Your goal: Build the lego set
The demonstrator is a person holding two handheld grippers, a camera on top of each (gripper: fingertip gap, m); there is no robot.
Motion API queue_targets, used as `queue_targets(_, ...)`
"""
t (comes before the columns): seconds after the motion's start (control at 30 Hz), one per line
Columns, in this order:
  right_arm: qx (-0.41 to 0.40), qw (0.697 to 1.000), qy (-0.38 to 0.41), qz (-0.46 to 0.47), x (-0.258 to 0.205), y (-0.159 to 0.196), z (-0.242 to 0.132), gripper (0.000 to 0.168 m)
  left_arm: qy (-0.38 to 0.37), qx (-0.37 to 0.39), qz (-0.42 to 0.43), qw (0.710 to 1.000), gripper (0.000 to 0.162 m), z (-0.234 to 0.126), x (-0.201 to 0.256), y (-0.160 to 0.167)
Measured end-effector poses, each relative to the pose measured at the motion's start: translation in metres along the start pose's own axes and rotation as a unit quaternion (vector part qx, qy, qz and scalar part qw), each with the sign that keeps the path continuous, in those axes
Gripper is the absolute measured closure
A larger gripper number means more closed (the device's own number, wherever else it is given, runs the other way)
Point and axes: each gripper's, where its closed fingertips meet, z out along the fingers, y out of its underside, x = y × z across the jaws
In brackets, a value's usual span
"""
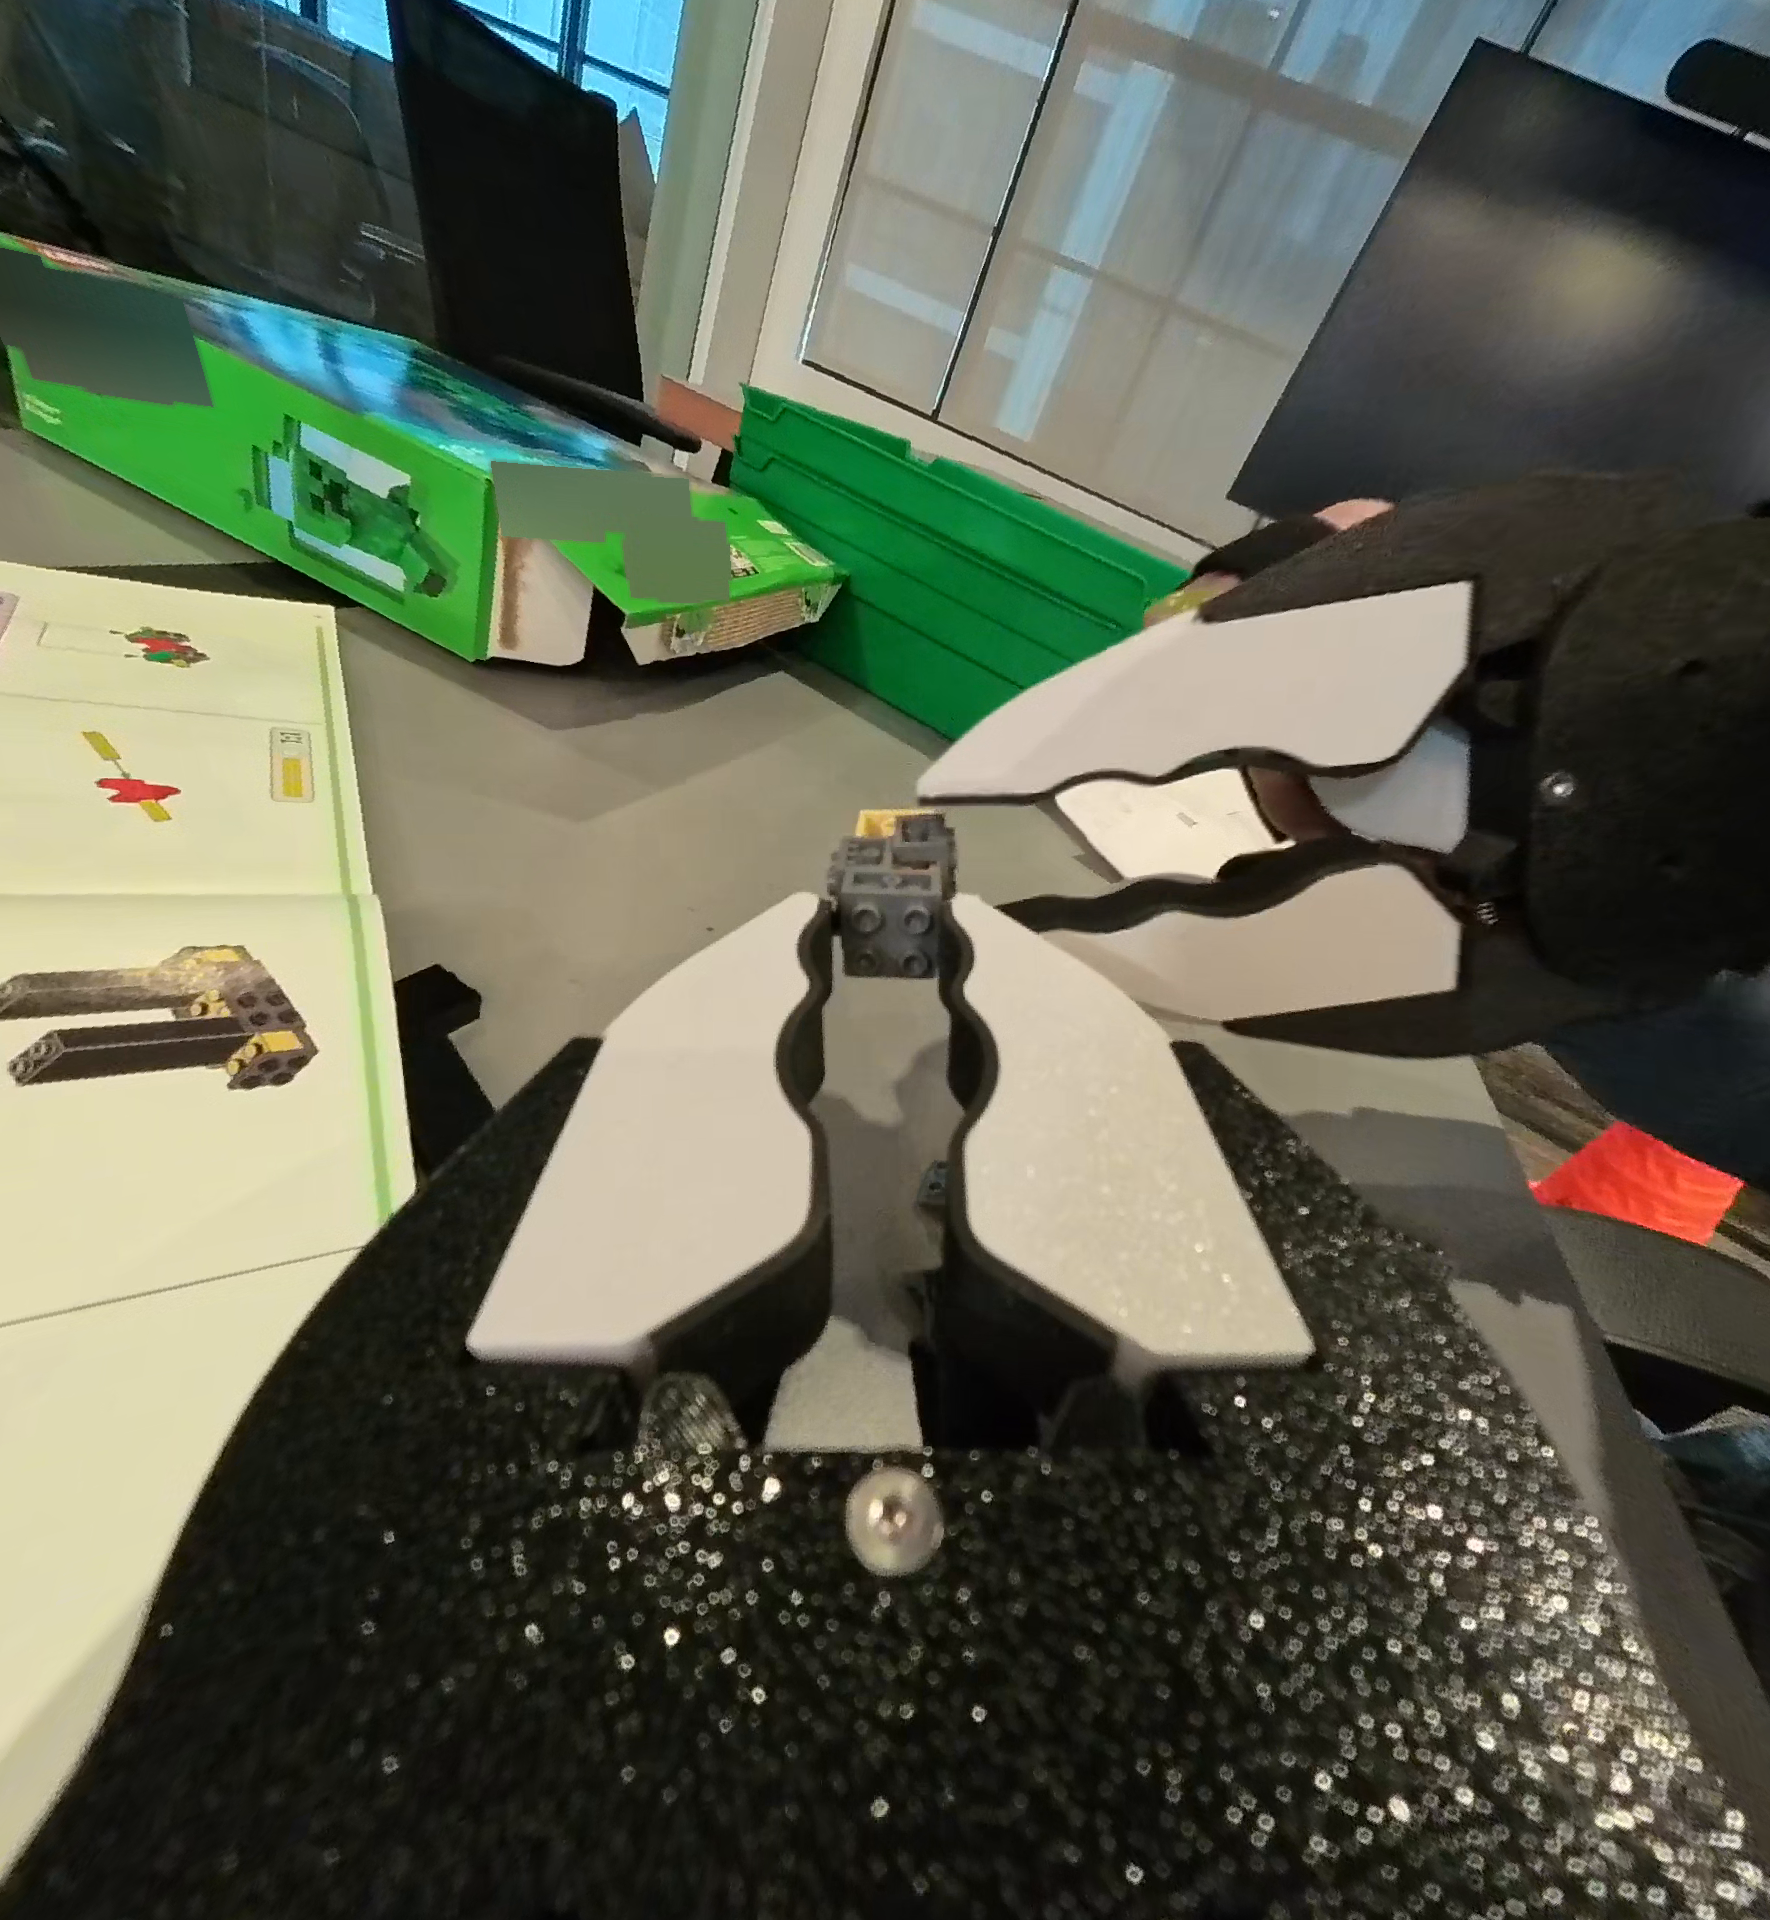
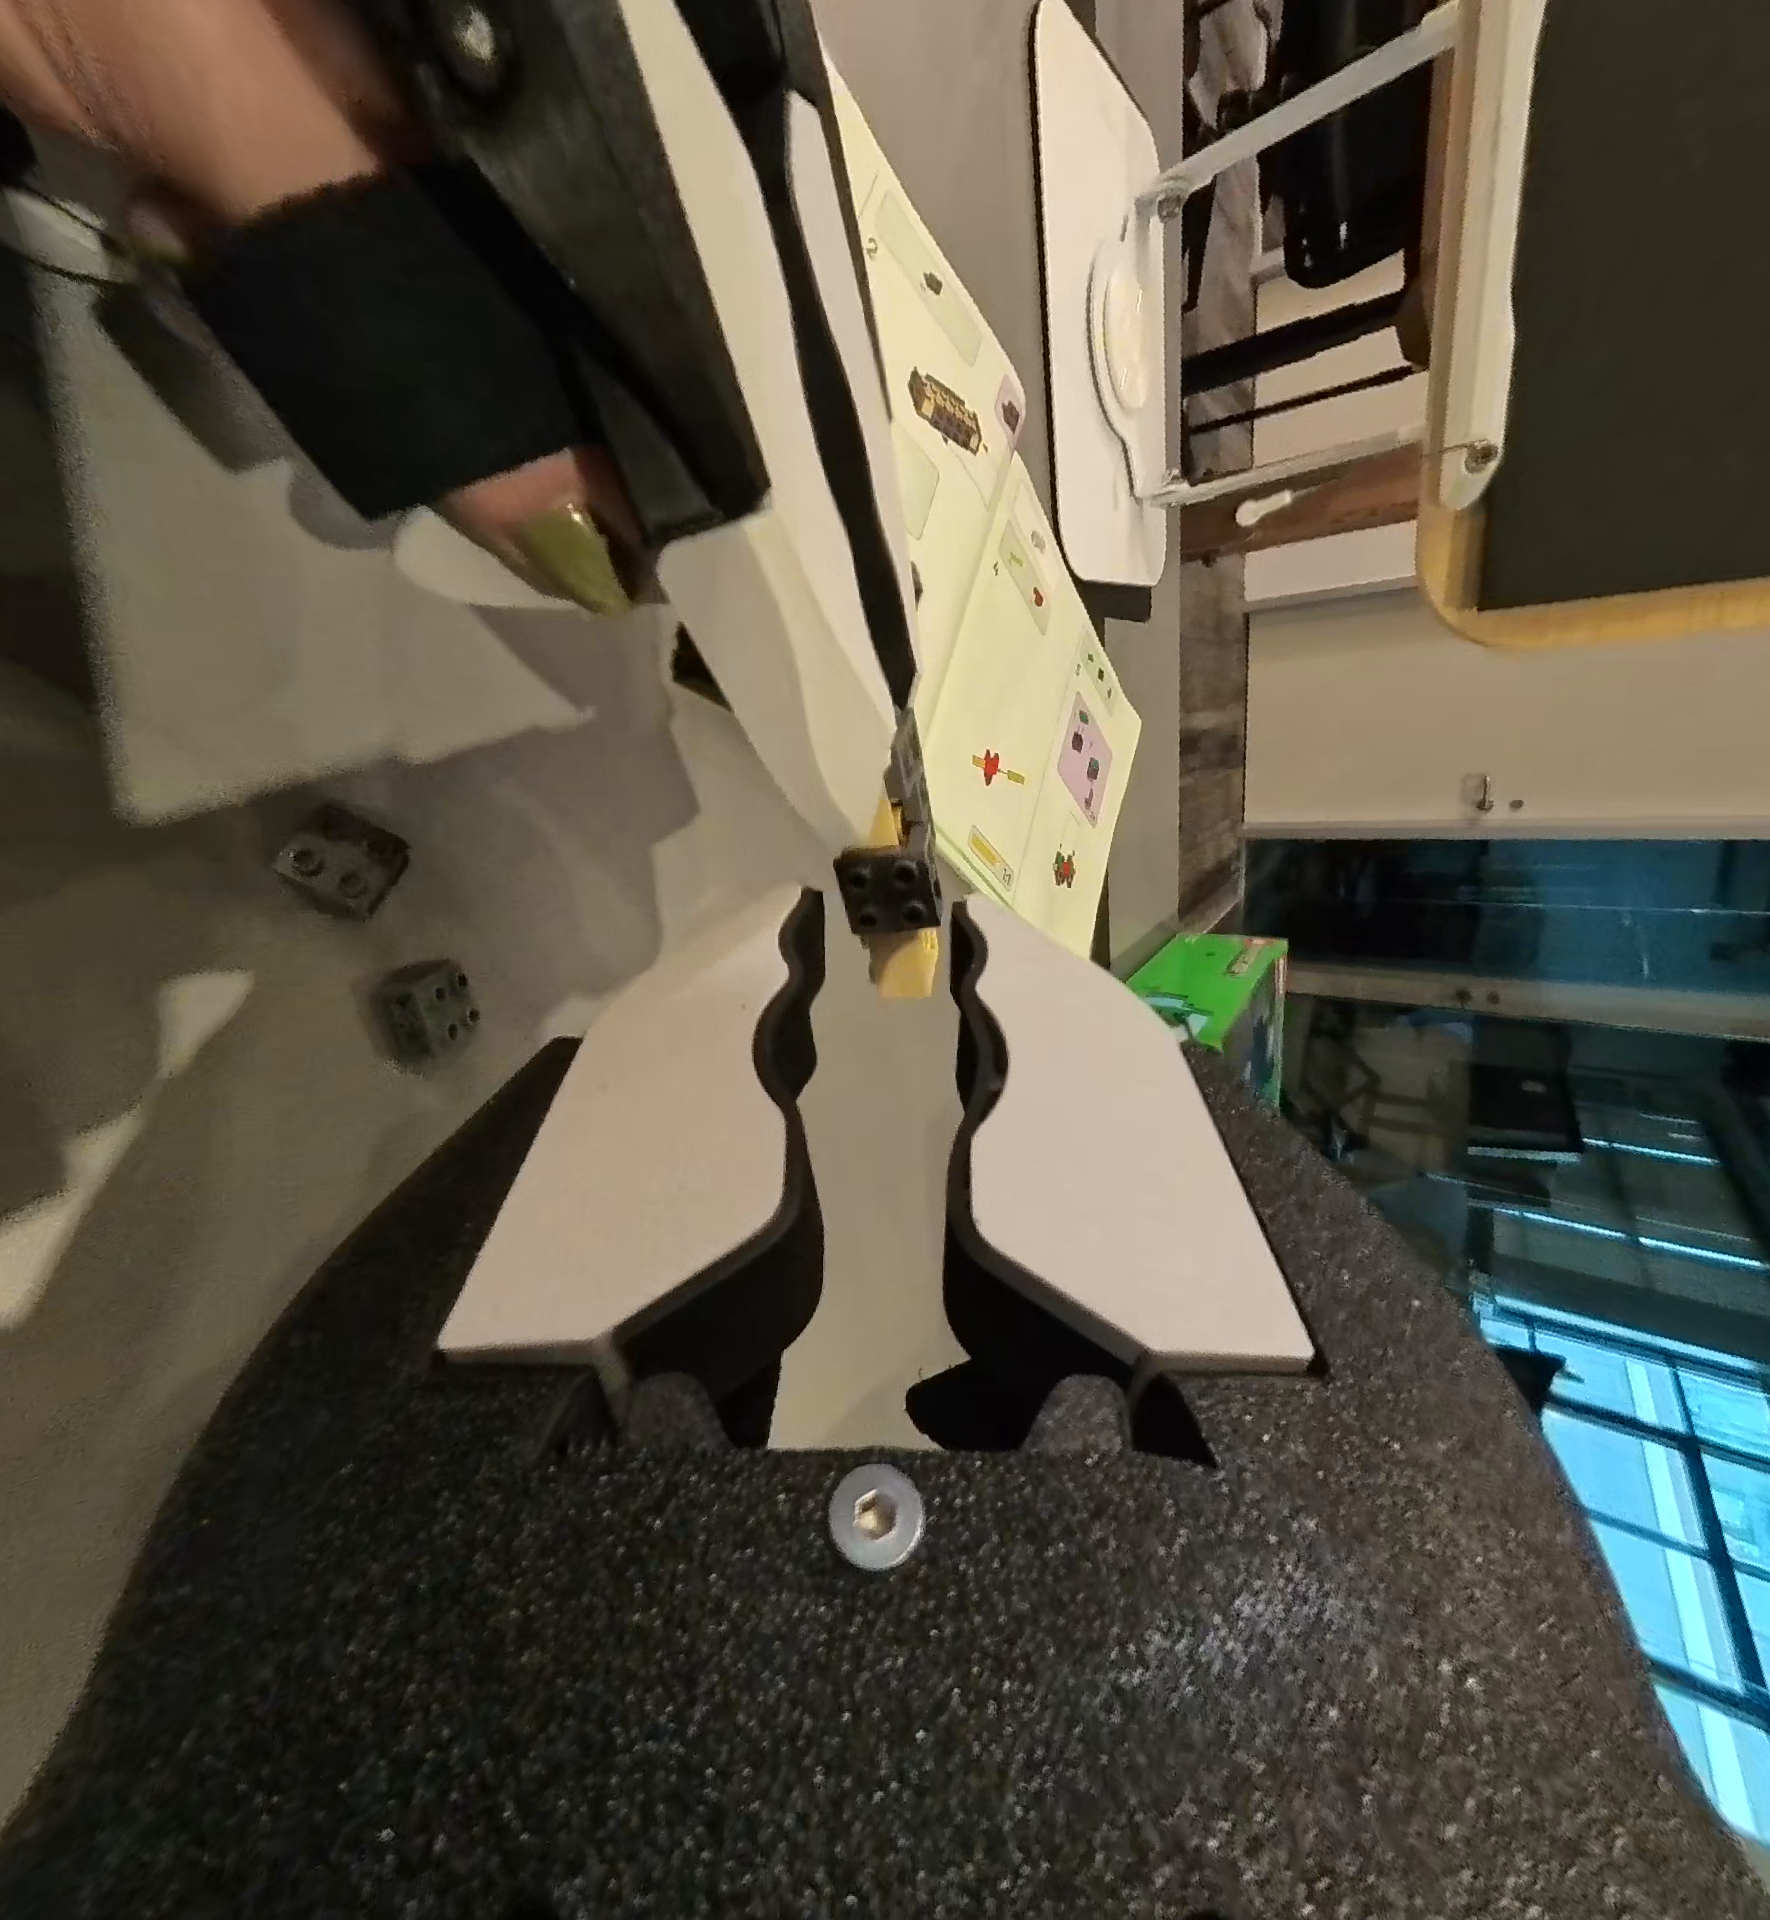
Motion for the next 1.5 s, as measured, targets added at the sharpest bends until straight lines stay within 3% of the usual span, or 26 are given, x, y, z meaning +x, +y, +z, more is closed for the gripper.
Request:
queue_targets(0.23,0.017,1.0,-0.007,0.018,0.0,0.005,-0.009,0.156,0.004,0.008,0.0,1.0,0.144,-0.001,0.001,-0.003)
queue_targets(0.3,0.026,0.997,-0.011,0.074,0.003,0.007,-0.01,0.168,0.007,0.016,0.002,1.0,0.144,-0.002,0.002,-0.005)
queue_targets(0.43,0.065,0.968,-0.018,0.24,0.013,0.006,-0.014,0.168,0.008,0.035,0.013,0.999,0.144,-0.005,0.004,-0.012)
queue_targets(0.53,0.097,0.948,-0.038,0.301,0.014,0.001,-0.017,0.168,0.009,0.044,0.02,0.999,0.144,-0.006,0.005,-0.015)
queue_targets(1.23,0.104,0.956,-0.03,0.271,0.01,-0.008,-0.016,0.168,0.011,0.044,0.021,0.999,0.144,-0.004,0.007,-0.014)
queue_targets(1.5,0.153,0.927,0.014,0.343,0.022,-0.012,-0.021,0.165,-0.002,0.062,0.03,0.998,0.144,-0.007,0.005,-0.02)
